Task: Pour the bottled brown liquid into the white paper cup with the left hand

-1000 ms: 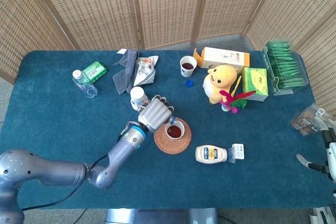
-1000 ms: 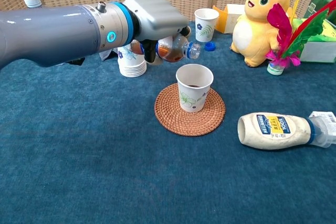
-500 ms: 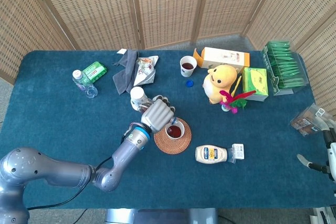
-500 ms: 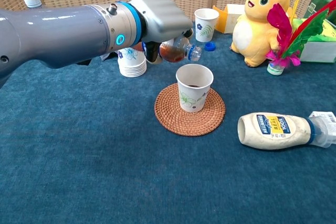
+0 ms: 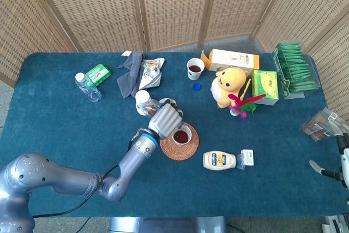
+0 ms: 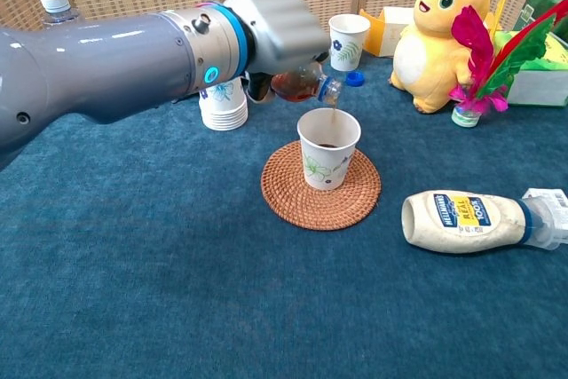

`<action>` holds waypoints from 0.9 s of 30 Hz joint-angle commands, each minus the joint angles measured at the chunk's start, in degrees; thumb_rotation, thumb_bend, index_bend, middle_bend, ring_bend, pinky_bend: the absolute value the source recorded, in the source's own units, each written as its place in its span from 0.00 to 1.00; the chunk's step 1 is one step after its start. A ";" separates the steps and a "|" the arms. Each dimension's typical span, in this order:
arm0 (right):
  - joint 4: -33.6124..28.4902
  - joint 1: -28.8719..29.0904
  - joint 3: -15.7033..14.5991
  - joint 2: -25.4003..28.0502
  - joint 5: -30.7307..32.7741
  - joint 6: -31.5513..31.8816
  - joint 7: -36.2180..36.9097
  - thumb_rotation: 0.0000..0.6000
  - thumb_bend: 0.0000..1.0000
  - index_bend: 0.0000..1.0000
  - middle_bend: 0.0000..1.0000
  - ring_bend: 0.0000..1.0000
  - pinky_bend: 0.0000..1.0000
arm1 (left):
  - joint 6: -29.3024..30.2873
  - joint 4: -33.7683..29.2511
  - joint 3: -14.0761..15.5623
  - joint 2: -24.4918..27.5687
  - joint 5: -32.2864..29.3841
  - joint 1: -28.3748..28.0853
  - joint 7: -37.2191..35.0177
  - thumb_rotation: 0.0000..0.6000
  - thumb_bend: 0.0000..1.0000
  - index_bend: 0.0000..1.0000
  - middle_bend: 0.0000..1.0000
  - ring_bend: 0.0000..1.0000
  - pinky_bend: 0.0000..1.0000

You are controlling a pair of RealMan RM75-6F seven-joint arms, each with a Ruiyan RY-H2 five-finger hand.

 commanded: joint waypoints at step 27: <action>0.05 0.24 -0.25 0.00 -0.38 -0.72 0.44 1.00 0.00 0.00 0.00 0.00 0.00 | 1.03 0.18 -0.40 -2.09 1.44 2.00 -3.03 1.00 0.54 0.54 0.43 0.29 0.40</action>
